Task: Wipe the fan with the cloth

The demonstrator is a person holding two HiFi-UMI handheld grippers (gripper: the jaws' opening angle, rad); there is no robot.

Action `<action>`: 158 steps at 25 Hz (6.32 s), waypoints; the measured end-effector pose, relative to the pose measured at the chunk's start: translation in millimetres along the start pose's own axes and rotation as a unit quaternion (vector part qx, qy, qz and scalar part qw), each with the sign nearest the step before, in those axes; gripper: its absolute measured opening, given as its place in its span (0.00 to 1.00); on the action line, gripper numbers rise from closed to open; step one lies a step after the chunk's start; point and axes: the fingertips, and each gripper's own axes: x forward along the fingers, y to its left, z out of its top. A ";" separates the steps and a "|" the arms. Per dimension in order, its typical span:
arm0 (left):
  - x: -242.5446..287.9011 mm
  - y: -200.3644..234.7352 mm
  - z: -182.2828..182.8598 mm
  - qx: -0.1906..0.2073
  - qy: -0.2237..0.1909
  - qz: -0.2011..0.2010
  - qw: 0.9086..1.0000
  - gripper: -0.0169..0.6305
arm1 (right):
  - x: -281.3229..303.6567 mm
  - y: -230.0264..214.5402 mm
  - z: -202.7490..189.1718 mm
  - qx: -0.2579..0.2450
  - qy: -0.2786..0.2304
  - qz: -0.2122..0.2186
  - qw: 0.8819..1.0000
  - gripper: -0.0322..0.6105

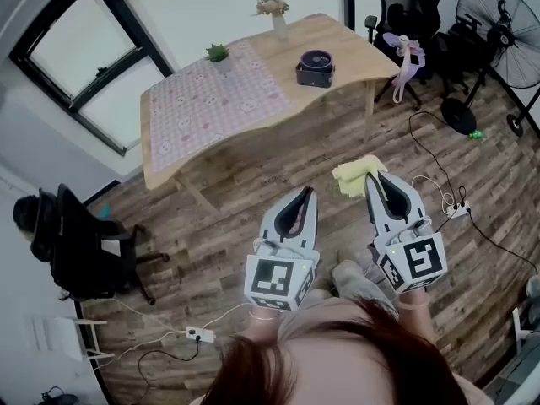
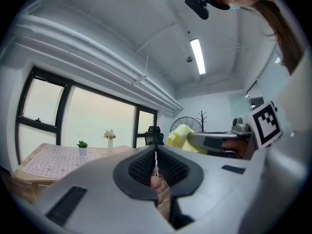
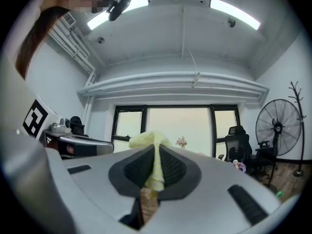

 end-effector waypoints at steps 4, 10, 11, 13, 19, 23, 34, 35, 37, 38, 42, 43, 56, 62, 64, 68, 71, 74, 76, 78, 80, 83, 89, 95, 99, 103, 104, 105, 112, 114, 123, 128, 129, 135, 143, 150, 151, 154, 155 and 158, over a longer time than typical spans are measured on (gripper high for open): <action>23.2 -6.8 -0.4 0.004 0.003 -0.005 1.000 0.05 | 4.3 -22.9 -3.4 0.000 -0.002 -0.005 1.000 0.09; 69.6 -11.9 1.2 0.010 0.007 -0.007 1.000 0.05 | 26.0 -55.9 -8.7 0.006 -0.004 0.008 1.000 0.09; 77.6 -11.4 2.3 0.009 0.006 -0.008 1.000 0.05 | 30.9 -62.1 -8.8 0.006 -0.003 0.008 1.000 0.09; 92.5 -8.9 2.9 0.007 0.005 -0.007 1.000 0.05 | 39.9 -73.5 -10.3 0.006 -0.003 0.010 1.000 0.09; 149.3 -10.3 4.7 0.012 0.007 -0.002 1.000 0.05 | 65.0 -121.7 -15.2 0.014 -0.009 0.020 1.000 0.09; 183.7 -15.5 6.4 0.014 0.009 -0.001 1.000 0.05 | 79.6 -152.7 -18.6 0.019 -0.010 0.025 0.999 0.09; 238.5 -16.6 -2.0 0.008 0.028 0.023 0.999 0.05 | 117.3 -204.8 -37.2 0.043 -0.007 0.052 0.998 0.09; 241.4 -12.5 -1.6 0.007 0.029 0.026 0.999 0.05 | 122.3 -205.9 -37.7 0.045 -0.007 0.054 0.998 0.09; 247.4 -5.0 -0.4 0.006 0.029 0.031 0.999 0.05 | 132.5 -209.2 -39.0 0.047 -0.005 0.056 0.997 0.09; 250.6 -1.4 0.0 0.005 0.030 0.032 0.999 0.05 | 137.9 -211.3 -39.5 0.048 -0.003 0.055 0.997 0.09; 267.5 18.0 -1.3 0.002 0.033 0.030 0.999 0.05 | 163.8 -219.7 -41.9 0.050 -0.003 0.052 0.997 0.09; 273.7 23.9 -2.1 0.002 0.033 0.029 0.999 0.05 | 170.9 -222.3 -42.9 0.050 -0.003 0.050 0.997 0.09; 368.8 118.0 4.1 -0.014 0.026 -0.001 1.000 0.05 | 291.8 -257.5 -48.2 0.028 0.012 0.017 0.999 0.09; 404.1 171.6 7.6 -0.020 0.026 -0.011 0.999 0.05 | 349.7 -265.9 -46.9 0.017 0.016 0.004 1.000 0.09; 415.4 188.3 8.7 -0.022 0.026 -0.013 0.999 0.05 | 368.1 -267.0 -45.8 0.012 0.018 0.002 1.000 0.09; 436.1 219.5 9.0 -0.030 0.028 -0.020 0.999 0.05 | 399.0 -269.7 -46.6 0.004 0.023 -0.006 1.000 0.09; 450.3 239.9 5.6 -0.035 0.033 -0.022 0.999 0.05 | 416.2 -272.4 -50.5 0.004 0.031 -0.012 0.999 0.09; 465.8 252.2 1.0 -0.040 0.040 -0.023 0.998 0.05 | 428.3 -279.6 -55.4 0.004 0.039 -0.015 0.999 0.09; 475.6 256.7 -3.7 -0.045 0.046 -0.026 0.998 0.05 | 434.9 -285.0 -58.9 0.005 0.044 -0.017 0.999 0.09; 485.1 261.7 -8.3 -0.049 0.052 -0.027 0.997 0.05 | 442.8 -289.9 -63.1 0.004 0.047 -0.015 0.999 0.09; 496.2 266.9 -12.4 -0.051 0.058 -0.025 0.997 0.05 | 452.8 -297.1 -67.6 0.005 0.051 -0.011 0.999 0.09; 517.2 275.5 -21.6 -0.051 0.071 -0.022 0.996 0.05 | 472.8 -312.0 -76.8 0.010 0.057 -0.006 0.998 0.09; 561.1 296.1 -41.9 -0.066 0.097 -0.010 0.993 0.05 | 519.9 -335.0 -91.1 0.009 0.070 0.022 0.997 0.09; 594.6 317.5 -66.1 -0.085 0.125 0.007 0.988 0.05 | 562.6 -353.1 -105.9 -0.002 0.091 0.054 0.994 0.09; 606.9 330.1 -86.9 -0.102 0.145 0.022 0.984 0.05 | 586.4 -358.5 -121.8 -0.007 0.111 0.082 0.990 0.09; 616.8 345.1 -105.7 -0.115 0.163 0.045 0.979 0.06 | 609.6 -362.0 -141.8 -0.018 0.133 0.114 0.984 0.09; 619.0 348.9 -110.2 -0.117 0.167 0.051 0.978 0.07 | 614.8 -362.3 -146.9 -0.020 0.139 0.123 0.982 0.09; 621.1 352.8 -114.7 -0.120 0.172 0.056 0.976 0.09 | 619.9 -362.3 -151.9 -0.022 0.145 0.132 0.980 0.09; 638.9 376.5 -154.1 -0.128 0.227 0.087 0.962 0.19 | 658.2 -364.5 -191.0 -0.044 0.188 0.192 0.962 0.09; 643.6 380.1 -169.8 -0.132 0.250 0.091 0.955 0.20 | 667.2 -364.4 -204.5 -0.052 0.202 0.212 0.955 0.09; 648.6 399.2 -224.9 -0.162 0.320 0.099 0.928 0.23 | 696.4 -361.3 -249.4 -0.081 0.245 0.258 0.931 0.09; 656.6 403.8 -241.5 -0.169 0.345 0.080 0.920 0.23 | 708.6 -346.4 -268.0 -0.095 0.262 0.272 0.921 0.09; 657.9 405.2 -244.5 -0.168 0.350 0.077 0.918 0.23 | 710.5 -342.9 -273.2 -0.097 0.267 0.275 0.918 0.09; 661.9 406.3 -258.2 -0.159 0.378 0.054 0.910 0.23 | 712.4 -324.3 -302.2 -0.118 0.308 0.287 0.899 0.09; 668.7 410.8 -271.0 -0.156 0.397 0.031 0.904 0.23 | 717.3 -319.9 -325.7 -0.131 0.353 0.276 0.884 0.09; 672.2 408.9 -279.9 -0.172 0.399 0.010 0.901 0.20 | 719.5 -314.1 -342.2 -0.147 0.384 0.271 0.870 0.09; 673.1 408.0 -280.3 -0.174 0.398 0.008 0.901 0.19 | 720.1 -313.7 -343.8 -0.148 0.389 0.269 0.869 0.09; 674.2 406.6 -281.6 -0.176 0.397 0.004 0.901 0.17 | 720.5 -312.9 -348.1 -0.151 0.404 0.265 0.862 0.09; 673.8 407.2 -282.3 -0.181 0.397 0.005 0.900 0.17 | 720.8 -312.3 -349.4 -0.152 0.410 0.264 0.860 0.09; 674.0 410.9 -283.2 -0.194 0.399 0.013 0.896 0.16 | 725.1 -311.6 -352.0 -0.148 0.426 0.259 0.854 0.09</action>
